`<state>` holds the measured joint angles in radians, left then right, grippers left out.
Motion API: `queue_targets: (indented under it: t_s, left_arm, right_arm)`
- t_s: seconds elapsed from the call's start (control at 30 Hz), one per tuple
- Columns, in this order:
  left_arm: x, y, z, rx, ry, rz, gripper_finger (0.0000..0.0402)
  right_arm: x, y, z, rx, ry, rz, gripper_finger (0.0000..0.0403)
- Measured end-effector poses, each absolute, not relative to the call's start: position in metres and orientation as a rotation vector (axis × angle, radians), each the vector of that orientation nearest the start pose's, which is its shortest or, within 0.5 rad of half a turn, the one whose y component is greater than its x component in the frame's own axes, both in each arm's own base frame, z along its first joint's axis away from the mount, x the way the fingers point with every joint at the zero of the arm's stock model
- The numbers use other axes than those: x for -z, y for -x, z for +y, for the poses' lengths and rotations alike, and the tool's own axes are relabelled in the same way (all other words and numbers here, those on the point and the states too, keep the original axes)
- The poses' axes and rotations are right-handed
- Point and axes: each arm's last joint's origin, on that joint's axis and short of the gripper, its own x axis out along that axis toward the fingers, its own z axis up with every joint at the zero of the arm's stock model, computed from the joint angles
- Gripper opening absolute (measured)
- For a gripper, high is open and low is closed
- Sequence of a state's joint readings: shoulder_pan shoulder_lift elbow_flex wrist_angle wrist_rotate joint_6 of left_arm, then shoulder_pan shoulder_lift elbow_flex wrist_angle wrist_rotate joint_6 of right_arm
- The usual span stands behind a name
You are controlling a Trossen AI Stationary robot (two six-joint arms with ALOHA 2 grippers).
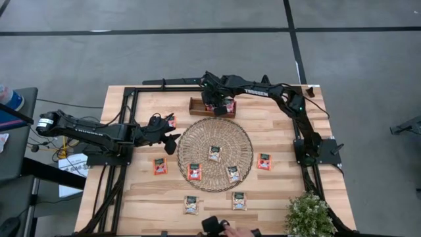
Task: Pick & Place Tea
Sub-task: Put the orange tea bag into the middle section of the wooden organizer
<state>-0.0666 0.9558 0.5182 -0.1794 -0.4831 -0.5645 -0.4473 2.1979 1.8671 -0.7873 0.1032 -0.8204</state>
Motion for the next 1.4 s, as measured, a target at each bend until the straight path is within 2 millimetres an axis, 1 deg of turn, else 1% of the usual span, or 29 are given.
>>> queue_targets:
  t_s: [0.13, 0.3, 0.63, 0.83, 0.97, 1.2, 1.4]
  left_arm:
    - [-0.216, -0.192, 0.001, -0.554, 0.362, 0.465, 0.0193]
    - [-0.216, -0.192, 0.001, -0.551, 0.355, 0.464, 0.0193]
    - [-0.216, -0.192, 0.001, -0.549, 0.357, 0.46, 0.0193]
    - [-0.217, -0.193, 0.001, -0.547, 0.359, 0.451, 0.0193]
    - [-0.218, -0.193, 0.001, -0.546, 0.361, 0.446, 0.0193]
    - [-0.218, -0.193, 0.001, -0.545, 0.362, 0.446, 0.0193]
    - [-0.218, -0.193, 0.0, -0.54, 0.363, 0.448, 0.0193]
  right_arm:
    - [-0.209, -0.423, -0.207, 0.022, 0.531, 1.207, 0.0135]
    - [-0.208, -0.42, -0.212, 0.027, 0.52, 1.221, 0.013]
    - [-0.204, -0.417, -0.21, 0.019, 0.506, 1.24, 0.0129]
    - [-0.204, -0.418, -0.21, 0.008, 0.497, 1.226, 0.0129]
    - [-0.204, -0.417, -0.211, 0.002, 0.458, 1.21, 0.0129]
    - [-0.205, -0.418, -0.212, 0.008, 0.46, 1.198, 0.0129]
    - [-0.186, -0.421, -0.211, -0.006, 0.442, 1.253, 0.0129]
